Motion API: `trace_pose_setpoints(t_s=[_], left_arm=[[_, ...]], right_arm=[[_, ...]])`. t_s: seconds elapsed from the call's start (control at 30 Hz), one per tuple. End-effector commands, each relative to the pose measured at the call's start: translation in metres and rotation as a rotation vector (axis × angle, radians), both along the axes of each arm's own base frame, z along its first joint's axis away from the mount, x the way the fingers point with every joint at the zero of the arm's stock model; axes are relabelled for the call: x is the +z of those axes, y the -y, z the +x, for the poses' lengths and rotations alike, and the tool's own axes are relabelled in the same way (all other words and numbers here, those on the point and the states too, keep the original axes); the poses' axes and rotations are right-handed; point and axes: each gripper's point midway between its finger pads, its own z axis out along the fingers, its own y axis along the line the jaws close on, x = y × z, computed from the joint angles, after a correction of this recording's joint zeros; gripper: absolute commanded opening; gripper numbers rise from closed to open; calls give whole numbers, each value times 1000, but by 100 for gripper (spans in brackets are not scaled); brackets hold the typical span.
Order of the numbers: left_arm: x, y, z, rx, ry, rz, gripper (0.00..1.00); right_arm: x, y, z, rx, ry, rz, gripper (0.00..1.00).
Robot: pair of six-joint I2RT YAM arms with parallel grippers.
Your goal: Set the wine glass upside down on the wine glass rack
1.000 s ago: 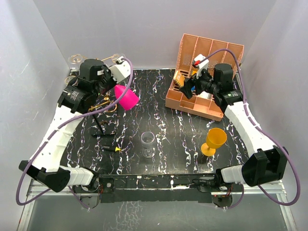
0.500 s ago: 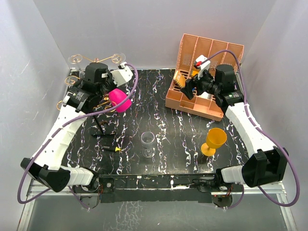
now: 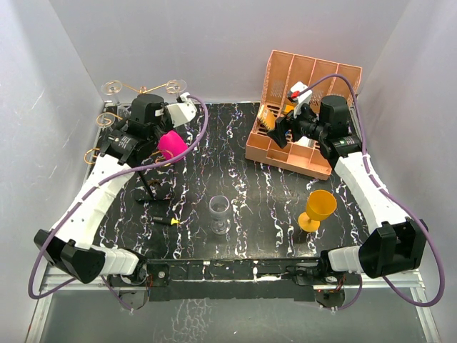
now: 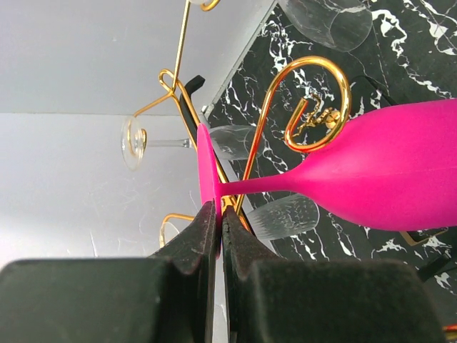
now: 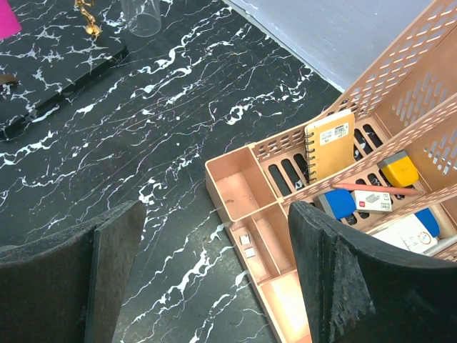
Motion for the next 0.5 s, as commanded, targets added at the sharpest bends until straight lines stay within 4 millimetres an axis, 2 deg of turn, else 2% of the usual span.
trace_pose_setpoints(t_s=[0.0, 0.47], left_arm=[[9, -2, 6, 22, 46, 8, 0], [4, 3, 21, 11, 68, 86, 0]], right_arm=[[22, 0, 0, 9, 85, 9, 89], [16, 1, 0, 10, 79, -1, 89]])
